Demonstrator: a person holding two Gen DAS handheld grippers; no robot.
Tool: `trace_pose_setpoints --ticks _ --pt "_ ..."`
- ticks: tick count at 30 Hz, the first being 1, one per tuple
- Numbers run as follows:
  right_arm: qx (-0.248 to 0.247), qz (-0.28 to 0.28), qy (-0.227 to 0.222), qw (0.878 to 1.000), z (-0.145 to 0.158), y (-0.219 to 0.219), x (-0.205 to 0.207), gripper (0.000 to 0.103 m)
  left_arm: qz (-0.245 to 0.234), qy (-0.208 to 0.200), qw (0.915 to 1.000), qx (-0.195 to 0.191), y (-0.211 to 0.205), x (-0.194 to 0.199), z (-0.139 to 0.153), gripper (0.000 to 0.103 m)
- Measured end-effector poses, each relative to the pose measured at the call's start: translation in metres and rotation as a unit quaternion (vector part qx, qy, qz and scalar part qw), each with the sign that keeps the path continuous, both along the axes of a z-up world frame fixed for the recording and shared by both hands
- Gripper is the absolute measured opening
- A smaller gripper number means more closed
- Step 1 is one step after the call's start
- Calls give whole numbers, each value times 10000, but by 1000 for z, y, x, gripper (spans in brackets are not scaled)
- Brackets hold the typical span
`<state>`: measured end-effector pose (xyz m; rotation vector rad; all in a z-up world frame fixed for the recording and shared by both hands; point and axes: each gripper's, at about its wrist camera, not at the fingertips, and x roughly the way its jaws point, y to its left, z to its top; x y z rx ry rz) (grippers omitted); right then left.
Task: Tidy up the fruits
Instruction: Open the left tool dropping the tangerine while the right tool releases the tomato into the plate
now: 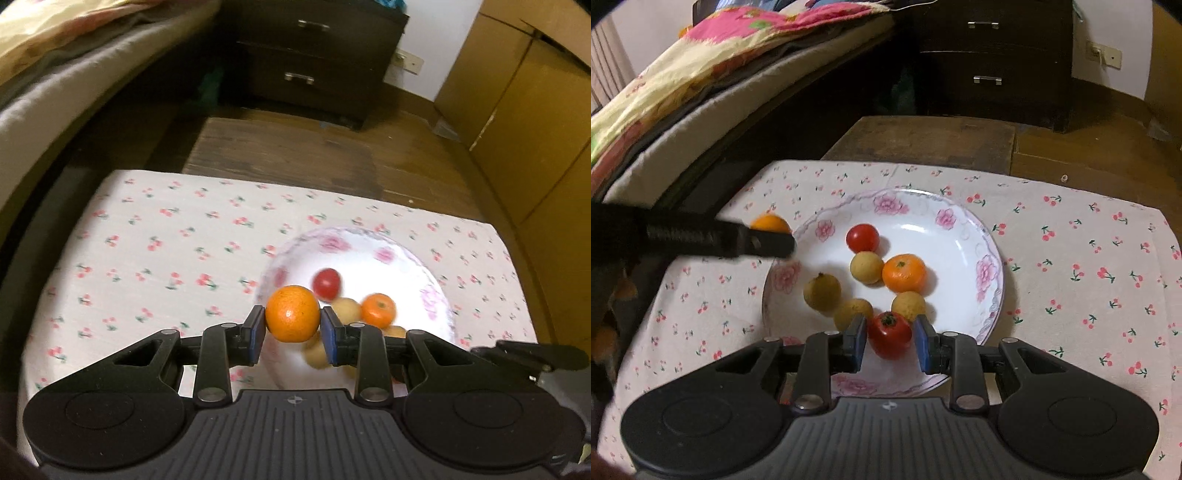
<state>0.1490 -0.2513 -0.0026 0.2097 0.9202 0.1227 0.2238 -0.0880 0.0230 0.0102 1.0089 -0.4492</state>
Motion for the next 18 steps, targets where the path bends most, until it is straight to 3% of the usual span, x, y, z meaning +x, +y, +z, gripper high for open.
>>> trace_pose_setpoints --ticks 18 --pt "141 -351 -298 9988 28 -15 -12 35 153 -55 9991 -403 7 -14 17 51"
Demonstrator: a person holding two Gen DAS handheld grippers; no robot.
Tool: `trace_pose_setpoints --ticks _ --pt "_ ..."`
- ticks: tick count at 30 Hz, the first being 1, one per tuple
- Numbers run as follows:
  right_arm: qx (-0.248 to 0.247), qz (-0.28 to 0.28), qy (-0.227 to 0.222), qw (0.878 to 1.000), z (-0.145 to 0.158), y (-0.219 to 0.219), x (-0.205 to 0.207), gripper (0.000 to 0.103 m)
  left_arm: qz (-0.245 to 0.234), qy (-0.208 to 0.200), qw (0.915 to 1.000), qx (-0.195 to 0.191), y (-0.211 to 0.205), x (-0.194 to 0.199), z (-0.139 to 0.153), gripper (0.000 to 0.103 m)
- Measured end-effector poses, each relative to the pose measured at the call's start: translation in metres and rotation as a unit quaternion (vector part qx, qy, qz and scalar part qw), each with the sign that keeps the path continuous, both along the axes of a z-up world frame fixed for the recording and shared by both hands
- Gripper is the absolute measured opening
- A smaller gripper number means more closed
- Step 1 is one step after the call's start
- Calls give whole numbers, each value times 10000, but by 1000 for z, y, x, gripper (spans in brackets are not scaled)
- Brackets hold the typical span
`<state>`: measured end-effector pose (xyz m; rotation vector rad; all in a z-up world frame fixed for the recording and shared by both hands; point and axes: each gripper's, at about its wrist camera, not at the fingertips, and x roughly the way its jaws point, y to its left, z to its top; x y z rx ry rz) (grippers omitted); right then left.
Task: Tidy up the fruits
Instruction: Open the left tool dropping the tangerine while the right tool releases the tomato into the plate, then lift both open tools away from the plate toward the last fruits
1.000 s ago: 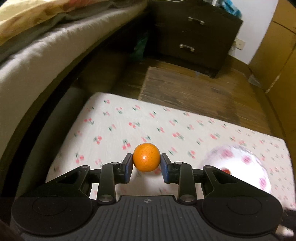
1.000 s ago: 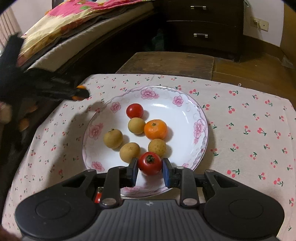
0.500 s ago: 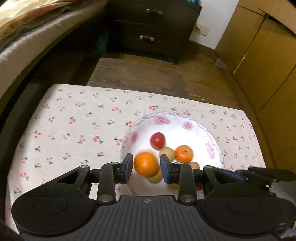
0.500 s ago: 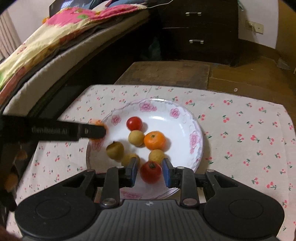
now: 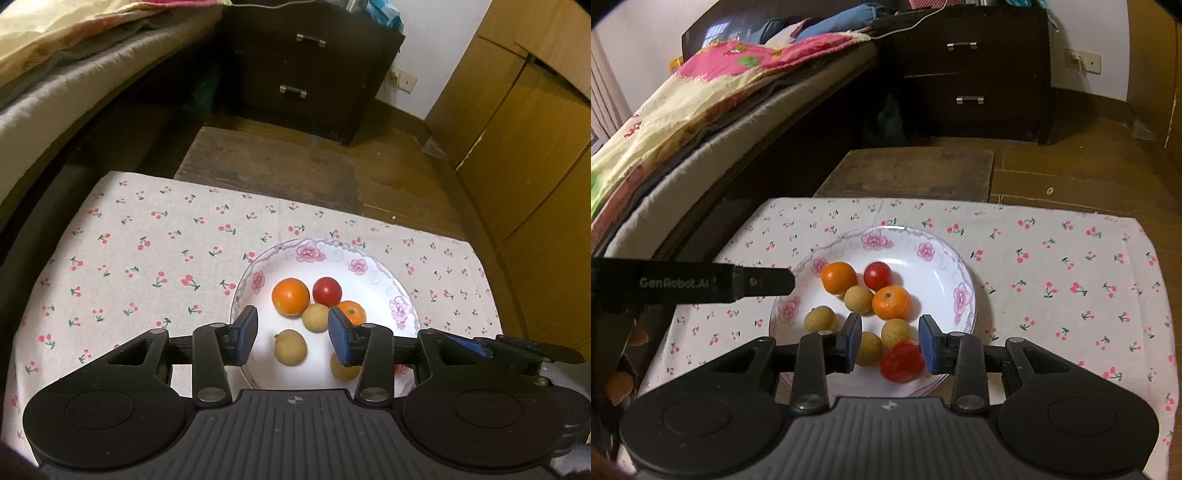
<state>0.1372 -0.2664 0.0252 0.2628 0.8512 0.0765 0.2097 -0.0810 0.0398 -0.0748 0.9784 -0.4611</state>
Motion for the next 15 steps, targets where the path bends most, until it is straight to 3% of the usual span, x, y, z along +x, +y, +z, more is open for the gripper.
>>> trace_pose_setpoints --ticks 15 --pt "59 14 130 9999 3 11 -32 35 138 131 9998 -55 23 -36 0 54"
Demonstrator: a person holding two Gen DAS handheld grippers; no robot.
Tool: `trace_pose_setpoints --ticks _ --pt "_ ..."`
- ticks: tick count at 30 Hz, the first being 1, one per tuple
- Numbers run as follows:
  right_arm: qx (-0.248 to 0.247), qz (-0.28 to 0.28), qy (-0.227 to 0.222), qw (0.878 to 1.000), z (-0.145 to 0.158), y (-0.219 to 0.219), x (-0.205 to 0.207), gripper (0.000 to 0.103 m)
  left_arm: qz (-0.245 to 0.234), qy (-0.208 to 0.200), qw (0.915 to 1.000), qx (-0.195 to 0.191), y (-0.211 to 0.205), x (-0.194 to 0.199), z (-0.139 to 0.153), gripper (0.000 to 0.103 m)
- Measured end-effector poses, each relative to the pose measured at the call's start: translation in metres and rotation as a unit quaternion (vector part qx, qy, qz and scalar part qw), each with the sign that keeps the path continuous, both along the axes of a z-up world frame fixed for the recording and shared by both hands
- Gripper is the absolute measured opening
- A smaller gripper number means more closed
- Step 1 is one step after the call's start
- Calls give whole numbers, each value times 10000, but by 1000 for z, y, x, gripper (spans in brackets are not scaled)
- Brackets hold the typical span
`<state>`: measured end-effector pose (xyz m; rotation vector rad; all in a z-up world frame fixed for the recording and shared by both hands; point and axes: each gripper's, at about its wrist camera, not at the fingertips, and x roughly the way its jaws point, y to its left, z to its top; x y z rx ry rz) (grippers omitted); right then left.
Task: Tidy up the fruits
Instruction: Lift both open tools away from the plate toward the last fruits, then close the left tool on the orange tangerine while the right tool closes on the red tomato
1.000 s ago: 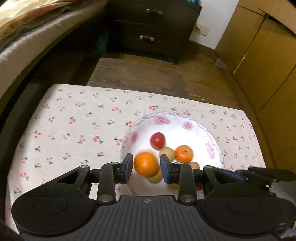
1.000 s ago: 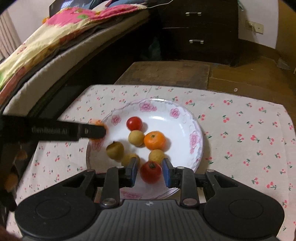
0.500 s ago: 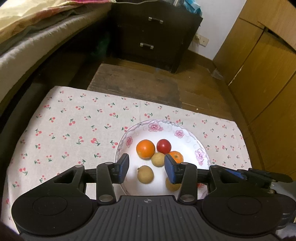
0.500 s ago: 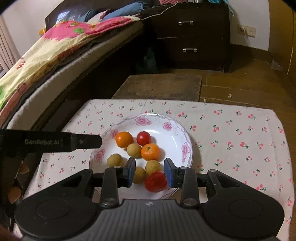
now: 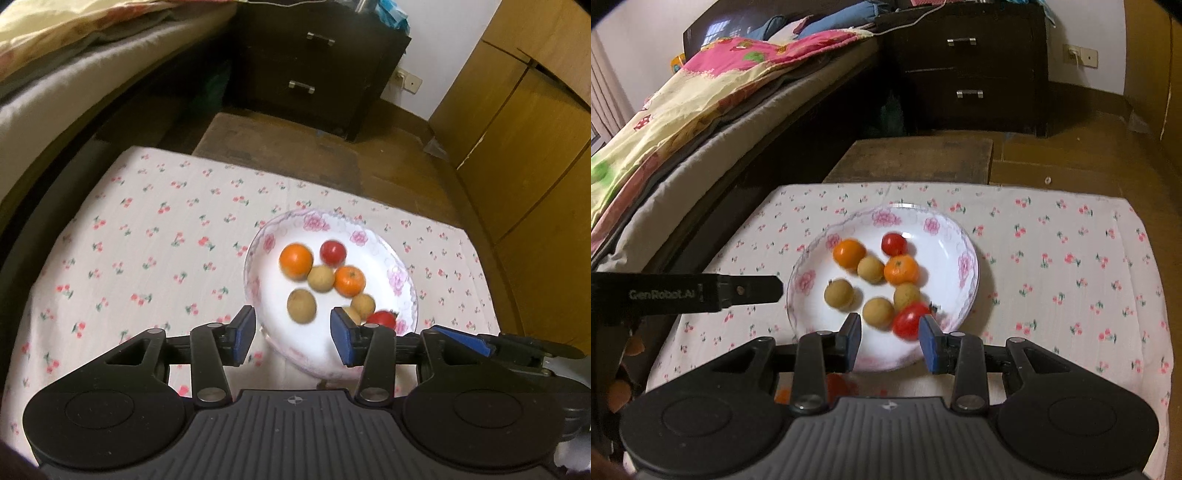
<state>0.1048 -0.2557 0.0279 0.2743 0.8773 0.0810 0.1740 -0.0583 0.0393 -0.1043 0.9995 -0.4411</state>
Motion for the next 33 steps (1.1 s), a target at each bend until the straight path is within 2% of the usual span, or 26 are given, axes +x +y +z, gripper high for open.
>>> trace_pose_setpoints --ticks 6,17,33 --pt "21 36 60 10000 -3 5 -12 35 58 120 9999 7 13 -15 -6 54" --pt "0 203 259 9995 -14 24 -23 36 -107 246 9996 132 13 -41 -16 56" --pt "8 508 527 9973 -35 51 -6 36 -22 427 9987 273 31 -48 -25 59"
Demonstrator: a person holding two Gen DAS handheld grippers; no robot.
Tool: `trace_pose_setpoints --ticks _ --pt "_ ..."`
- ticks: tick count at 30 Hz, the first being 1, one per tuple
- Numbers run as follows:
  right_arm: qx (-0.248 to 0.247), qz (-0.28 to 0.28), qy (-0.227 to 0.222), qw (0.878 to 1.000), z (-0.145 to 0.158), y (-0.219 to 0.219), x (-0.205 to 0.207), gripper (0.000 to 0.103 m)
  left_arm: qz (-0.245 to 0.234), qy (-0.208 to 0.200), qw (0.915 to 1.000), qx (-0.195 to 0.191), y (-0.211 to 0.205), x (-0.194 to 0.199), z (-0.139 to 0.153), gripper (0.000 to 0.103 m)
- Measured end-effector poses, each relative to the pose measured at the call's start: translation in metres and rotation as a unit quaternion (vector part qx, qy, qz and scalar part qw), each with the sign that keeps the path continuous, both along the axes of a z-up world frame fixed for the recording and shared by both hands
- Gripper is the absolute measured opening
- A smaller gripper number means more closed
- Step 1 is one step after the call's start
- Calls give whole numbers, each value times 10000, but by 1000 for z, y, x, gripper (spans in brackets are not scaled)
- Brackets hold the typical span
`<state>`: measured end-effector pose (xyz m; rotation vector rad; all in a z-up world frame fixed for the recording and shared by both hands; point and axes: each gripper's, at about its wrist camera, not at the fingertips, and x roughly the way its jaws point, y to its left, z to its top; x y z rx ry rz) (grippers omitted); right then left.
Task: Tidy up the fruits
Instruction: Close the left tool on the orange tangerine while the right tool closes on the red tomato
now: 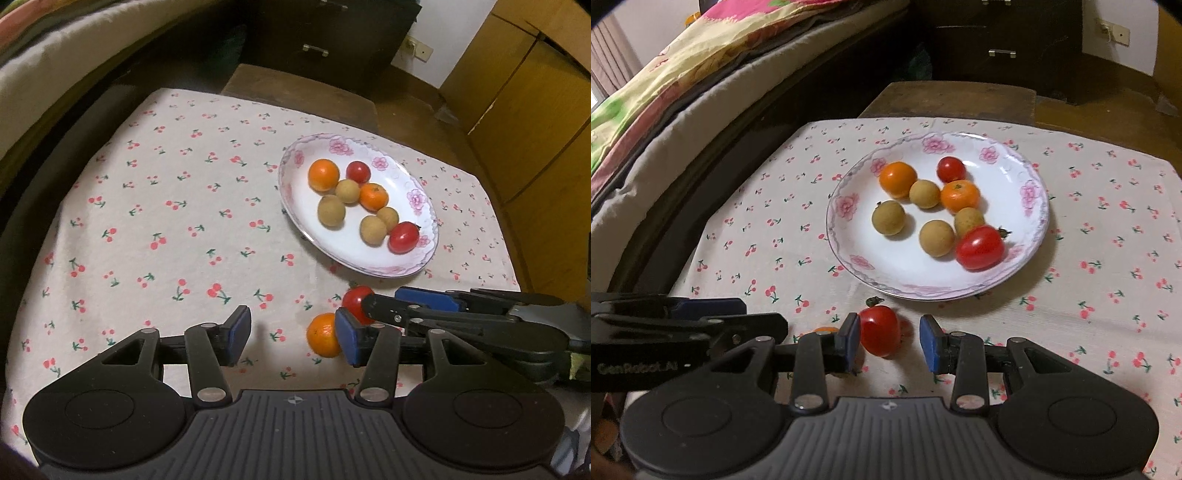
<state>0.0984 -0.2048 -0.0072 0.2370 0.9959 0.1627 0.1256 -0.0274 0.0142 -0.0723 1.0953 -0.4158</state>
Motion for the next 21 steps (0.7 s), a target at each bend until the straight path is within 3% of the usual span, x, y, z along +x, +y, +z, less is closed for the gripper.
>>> trace_pose_setpoints --ticks 9,21 --pt "49 161 70 9998 -13 13 16 36 3 142 9999 40 8 2 -9 60" --pt "-325 221 89 9992 -15 12 15 31 -143 198 9997 89 -6 -3 -14 61"
